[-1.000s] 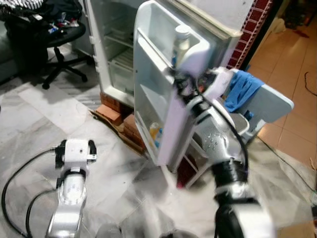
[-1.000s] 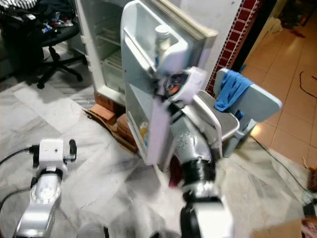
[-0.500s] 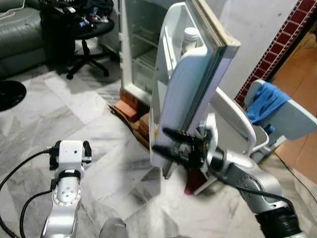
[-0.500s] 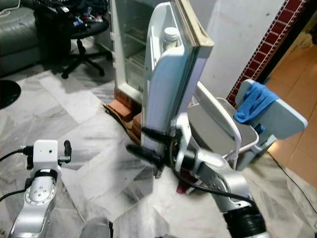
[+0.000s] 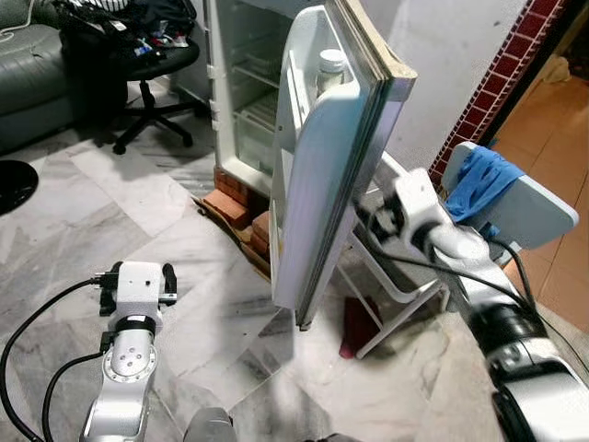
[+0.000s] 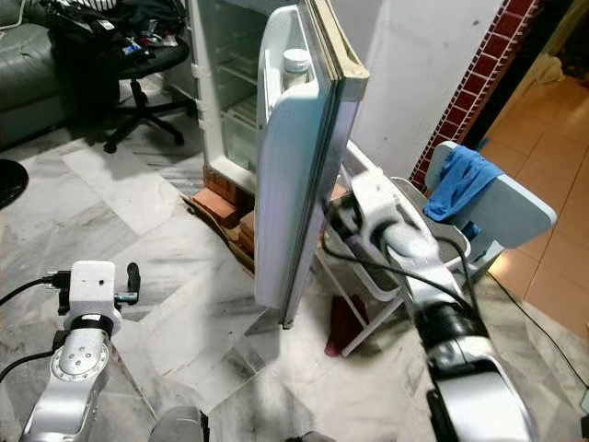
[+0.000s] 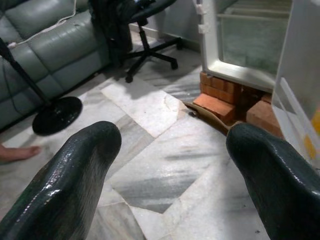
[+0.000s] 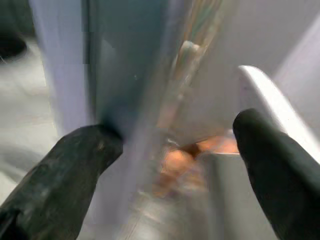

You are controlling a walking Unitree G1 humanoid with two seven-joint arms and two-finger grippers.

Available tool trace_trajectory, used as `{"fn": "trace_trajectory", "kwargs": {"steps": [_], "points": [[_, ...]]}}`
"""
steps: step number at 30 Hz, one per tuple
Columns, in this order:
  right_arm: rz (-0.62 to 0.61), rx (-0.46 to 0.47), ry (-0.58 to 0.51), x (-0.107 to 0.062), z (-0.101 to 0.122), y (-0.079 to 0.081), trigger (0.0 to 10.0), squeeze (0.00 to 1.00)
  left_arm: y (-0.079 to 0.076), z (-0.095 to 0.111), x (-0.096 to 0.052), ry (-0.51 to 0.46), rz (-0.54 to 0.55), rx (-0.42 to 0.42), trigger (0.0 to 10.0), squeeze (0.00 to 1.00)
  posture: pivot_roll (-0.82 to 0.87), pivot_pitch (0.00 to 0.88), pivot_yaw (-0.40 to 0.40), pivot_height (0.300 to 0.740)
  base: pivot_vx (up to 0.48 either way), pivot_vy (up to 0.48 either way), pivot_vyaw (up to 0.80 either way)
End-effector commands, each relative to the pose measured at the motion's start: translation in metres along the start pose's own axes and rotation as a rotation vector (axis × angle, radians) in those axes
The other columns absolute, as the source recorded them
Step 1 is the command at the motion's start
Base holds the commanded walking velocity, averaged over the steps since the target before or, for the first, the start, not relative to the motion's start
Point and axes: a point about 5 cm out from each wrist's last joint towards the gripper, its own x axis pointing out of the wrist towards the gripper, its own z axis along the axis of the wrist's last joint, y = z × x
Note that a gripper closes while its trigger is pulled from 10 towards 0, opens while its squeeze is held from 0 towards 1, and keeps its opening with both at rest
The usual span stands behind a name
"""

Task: Restocking fridge

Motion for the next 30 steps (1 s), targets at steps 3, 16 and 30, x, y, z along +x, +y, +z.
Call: {"fn": "trace_trajectory", "kwargs": {"steps": [3,16,30], "points": [[0.320,0.147,-0.225,0.003,0.046,0.042,10.0,0.00,-0.004,0.007,0.002,-0.022,-0.016,-0.010,10.0,0.00,0.20,0.014,-0.080,0.740,0.000,0.000,0.00],[0.555,0.302,-0.211,-0.036,0.024,0.089,10.0,0.00,-0.006,0.013,0.004,-0.053,-0.028,-0.007,10.0,0.00,0.18,0.029,-0.070,0.740,0.000,0.000,0.00],[-0.083,0.129,-0.201,-0.045,-0.010,0.034,10.0,0.00,-0.002,0.038,0.007,-0.156,0.001,-0.006,10.0,0.00,0.15,0.081,-0.071,0.740,0.000,0.330,-0.11]]}}
